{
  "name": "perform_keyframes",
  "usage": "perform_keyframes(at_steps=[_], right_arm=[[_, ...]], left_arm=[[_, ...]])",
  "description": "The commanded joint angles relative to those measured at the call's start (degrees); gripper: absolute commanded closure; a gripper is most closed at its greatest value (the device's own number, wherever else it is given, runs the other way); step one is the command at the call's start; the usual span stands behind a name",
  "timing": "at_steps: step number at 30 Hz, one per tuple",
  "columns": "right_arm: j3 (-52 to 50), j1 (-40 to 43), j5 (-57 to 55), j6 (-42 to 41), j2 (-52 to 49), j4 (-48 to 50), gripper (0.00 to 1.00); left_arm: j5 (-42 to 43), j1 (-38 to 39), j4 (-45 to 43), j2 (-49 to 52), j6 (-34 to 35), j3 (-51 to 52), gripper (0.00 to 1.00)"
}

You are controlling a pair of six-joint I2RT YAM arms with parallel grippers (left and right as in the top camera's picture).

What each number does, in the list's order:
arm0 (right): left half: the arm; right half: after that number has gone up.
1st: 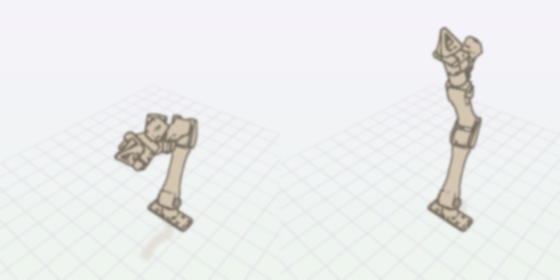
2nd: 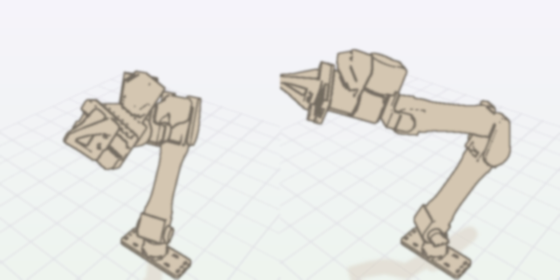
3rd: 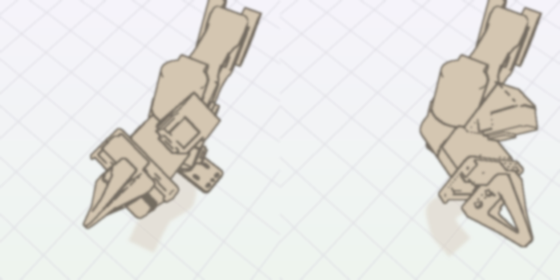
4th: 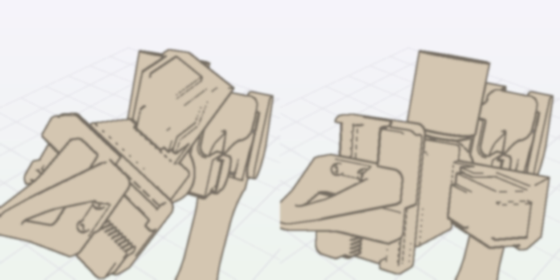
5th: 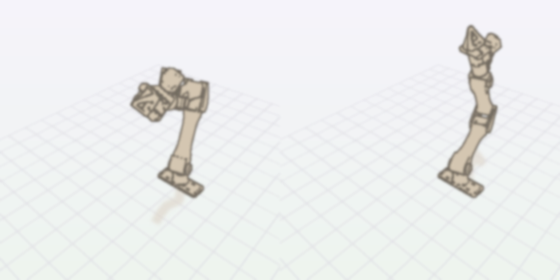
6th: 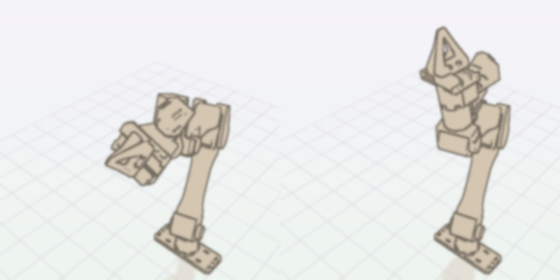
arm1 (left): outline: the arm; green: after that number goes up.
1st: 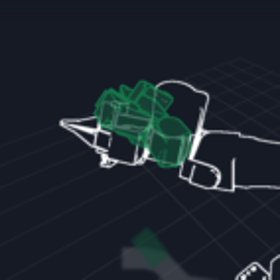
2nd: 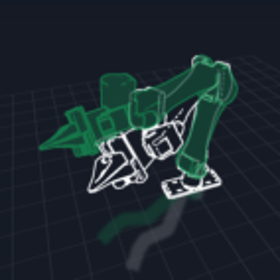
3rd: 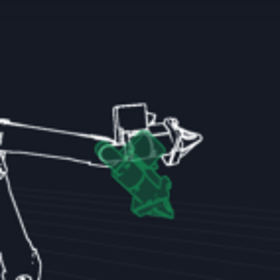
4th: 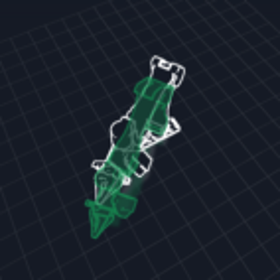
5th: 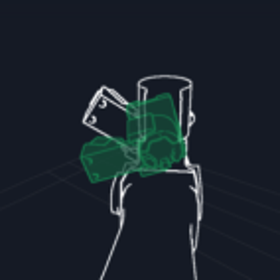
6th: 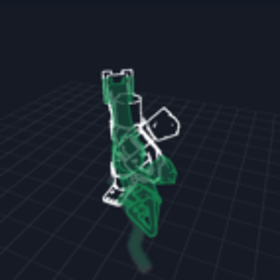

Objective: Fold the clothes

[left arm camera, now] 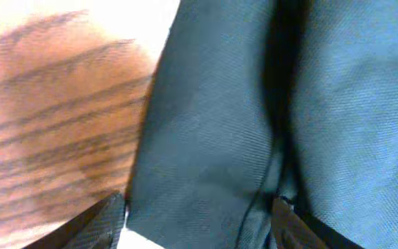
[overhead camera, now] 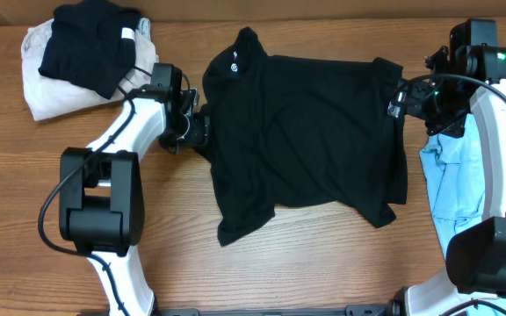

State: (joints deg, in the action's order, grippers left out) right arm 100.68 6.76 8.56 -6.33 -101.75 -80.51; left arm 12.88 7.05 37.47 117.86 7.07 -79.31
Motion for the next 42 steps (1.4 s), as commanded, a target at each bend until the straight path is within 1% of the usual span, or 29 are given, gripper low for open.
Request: perform_keyframes(at_steps=[1, 2, 3, 4, 5, 7, 9, 11, 12, 13, 14, 15, 18, 20, 21, 23, 24, 26, 29, 32, 33, 34, 35, 36, 37, 39, 42], right_arm=[[-0.3, 0.1, 0.0, 0.4, 0.1, 0.2, 0.0], [-0.3, 0.1, 0.1, 0.4, 0.1, 0.2, 0.0], [-0.3, 0.1, 0.0, 0.4, 0.1, 0.2, 0.0], [-0.3, 0.1, 0.0, 0.4, 0.1, 0.2, 0.0], [-0.3, 0.1, 0.1, 0.4, 0.1, 0.2, 0.0], [-0.3, 0.1, 0.1, 0.4, 0.1, 0.2, 0.0], [-0.3, 0.1, 0.1, 0.4, 0.1, 0.2, 0.0], [-0.3, 0.1, 0.1, 0.4, 0.1, 0.2, 0.0], [-0.3, 0.1, 0.1, 0.3, 0.1, 0.2, 0.0], [-0.3, 0.1, 0.1, 0.3, 0.1, 0.2, 0.0], [-0.3, 0.1, 0.1, 0.4, 0.1, 0.2, 0.0], [-0.3, 0.1, 0.1, 0.3, 0.1, 0.2, 0.0], [-0.3, 0.1, 0.5, 0.4, 0.1, 0.2, 0.0], [-0.3, 0.1, 1.6, 0.4, 0.1, 0.4, 0.0], [-0.3, 0.1, 2.2, 0.3, 0.1, 0.6, 0.0], [-0.3, 0.0, 3.2, 0.3, 0.1, 0.8, 0.0], [-0.3, 0.0, 3.6, 0.3, 0.1, 0.9, 0.0], [-0.3, 0.0, 3.8, 0.3, 0.1, 1.0, 0.0], [-0.3, 0.0, 3.8, 0.3, 0.1, 1.3, 0.0], [-0.3, 0.0, 4.0, 0.3, 0.0, 1.3, 0.0], [-0.3, 0.0, 4.0, 0.3, 0.0, 1.4, 0.0], [-0.3, 0.0, 4.0, 0.4, 0.0, 1.8, 0.0], [-0.2, 0.1, 3.9, 0.9, 0.1, 2.3, 0.0], [-0.1, 0.1, 3.9, 0.9, 0.1, 2.4, 0.0], [0.5, 0.1, 4.0, 0.9, 0.1, 2.4, 0.0], [1.8, 0.1, 4.0, 0.8, 0.4, 1.6, 0.0], [4.5, 0.1, 4.0, 0.8, 2.3, -1.1, 0.0]], left_arm=[[0.0, 1.9, -1.8, 2.9, -0.2, 5.3, 0.32], [-0.2, 2.2, -2.1, 2.9, -0.2, 5.9, 0.36], [-0.9, 2.4, -2.2, 2.9, -0.2, 6.3, 0.43], [-1.9, 2.6, -1.9, 2.9, -0.1, 6.4, 0.51], [-3.7, 2.8, -1.4, 2.9, 1.1, 6.5, 0.58], [-7.0, 2.9, -0.2, 2.9, 3.3, 6.4, 0.62], [-8.9, 2.9, 1.1, 2.9, 3.7, 6.4, 0.68], [-9.1, 2.9, 2.0, 2.9, 3.7, 6.4, 0.7], [-9.1, 2.9, 2.4, 2.9, 3.7, 6.4, 0.75], [-9.0, 2.9, 3.0, 2.9, 3.7, 6.4, 0.83], [-9.0, 2.8, 3.8, 2.9, 3.7, 6.2, 0.93], [-9.0, 2.7, 4.9, 2.9, 4.0, 5.8, 0.96], [-9.1, 1.4, 10.5, 2.9, 5.0, 2.7, 0.96], [-9.2, 0.0, 16.3, 2.9, 5.0, -1.5, 0.96], [-10.5, -0.9, 19.9, 2.9, 5.9, -4.1, 0.96], [-15.2, -2.8, 27.5, 2.9, 10.3, -9.7, 0.96], [-16.9, -3.7, 30.6, 2.9, 10.8, -12.4, 0.96], [-20.0, -5.4, 36.1, 2.9, 10.7, -17.2, 0.96], [-23.9, -7.3, 42.1, 2.9, 10.7, -22.3, 0.96], [-25.4, -8.5, 44.6, 2.9, 8.6, -23.5, 0.96], [-25.4, -8.7, 44.9, 2.9, 8.2, -23.5, 0.92], [-25.3, -8.9, 45.1, 2.9, 8.0, -23.5, 0.75], [-25.0, -9.0, 45.5, 2.9, 8.0, -23.5, 0.47], [-24.7, -9.1, 46.1, 2.9, 8.0, -23.8, 0.17], [-24.0, -9.1, 47.4, 2.9, 8.0, -24.8, 0.0], [-23.3, -9.1, 51.1, 2.9, 8.7, -28.7, 0.0], [-21.4, -9.1, 57.2, 2.5, 10.0, -38.2, 0.0]])
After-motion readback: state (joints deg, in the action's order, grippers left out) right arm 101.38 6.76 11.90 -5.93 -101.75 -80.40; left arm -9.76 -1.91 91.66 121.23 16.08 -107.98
